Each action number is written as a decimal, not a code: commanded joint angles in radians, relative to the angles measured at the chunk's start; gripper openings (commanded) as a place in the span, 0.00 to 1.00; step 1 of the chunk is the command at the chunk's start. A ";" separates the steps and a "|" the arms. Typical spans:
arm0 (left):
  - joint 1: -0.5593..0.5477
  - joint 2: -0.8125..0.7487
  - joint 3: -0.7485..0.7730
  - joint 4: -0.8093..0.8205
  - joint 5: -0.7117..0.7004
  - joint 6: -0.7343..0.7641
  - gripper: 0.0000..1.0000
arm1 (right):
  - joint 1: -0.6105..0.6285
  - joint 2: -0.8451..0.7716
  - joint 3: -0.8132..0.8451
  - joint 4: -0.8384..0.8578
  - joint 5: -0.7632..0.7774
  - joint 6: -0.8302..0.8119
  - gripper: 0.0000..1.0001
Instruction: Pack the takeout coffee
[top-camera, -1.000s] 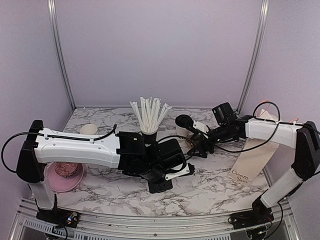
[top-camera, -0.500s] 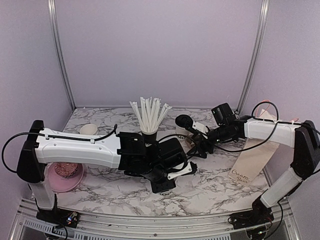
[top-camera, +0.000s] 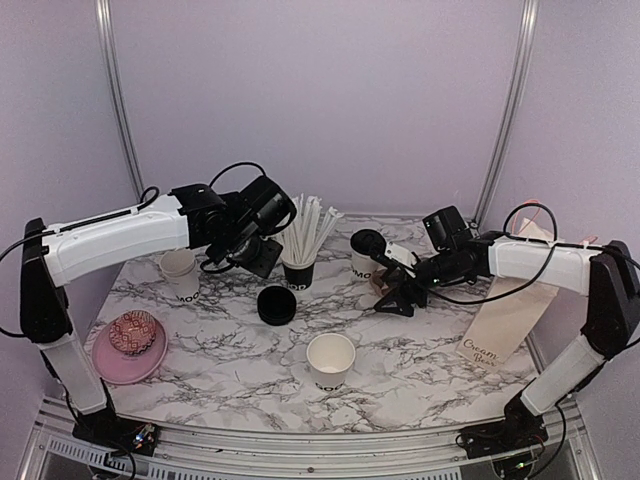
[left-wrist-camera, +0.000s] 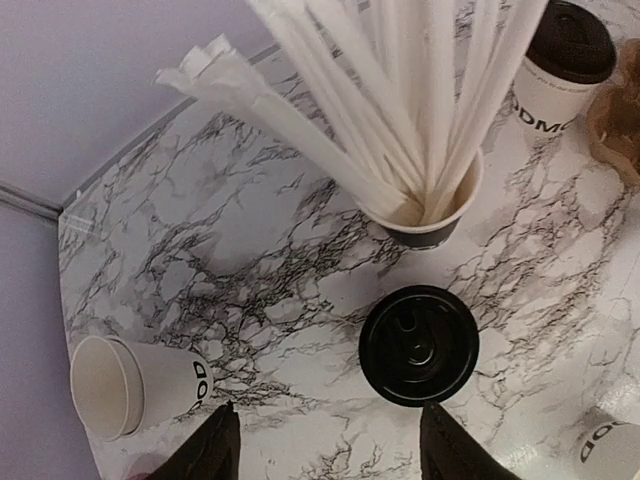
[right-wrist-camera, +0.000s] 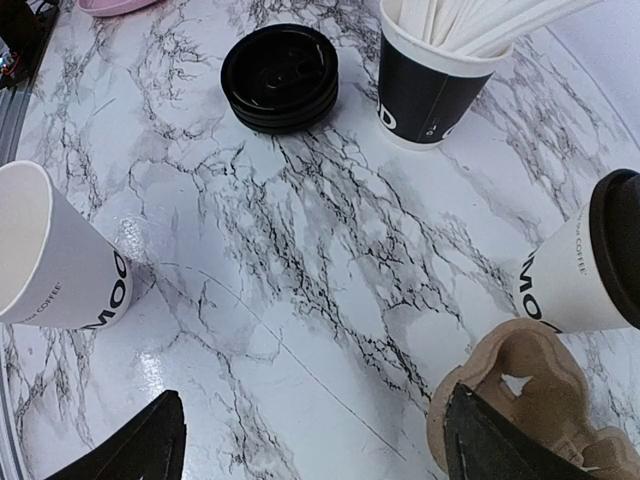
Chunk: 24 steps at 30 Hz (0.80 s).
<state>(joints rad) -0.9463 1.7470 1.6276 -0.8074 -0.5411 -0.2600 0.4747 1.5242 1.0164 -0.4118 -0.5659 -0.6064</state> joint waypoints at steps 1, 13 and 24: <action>0.037 0.030 -0.059 -0.012 0.069 -0.107 0.62 | -0.004 -0.027 0.022 0.004 -0.008 -0.002 0.86; 0.138 0.194 -0.076 0.088 0.186 -0.123 0.47 | -0.003 -0.033 0.013 0.002 -0.014 -0.021 0.86; 0.155 0.285 -0.060 0.087 0.228 -0.096 0.37 | -0.005 -0.027 0.010 0.001 -0.005 -0.031 0.86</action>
<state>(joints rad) -0.7975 2.0129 1.5436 -0.7269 -0.3286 -0.3729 0.4747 1.5116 1.0164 -0.4122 -0.5671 -0.6266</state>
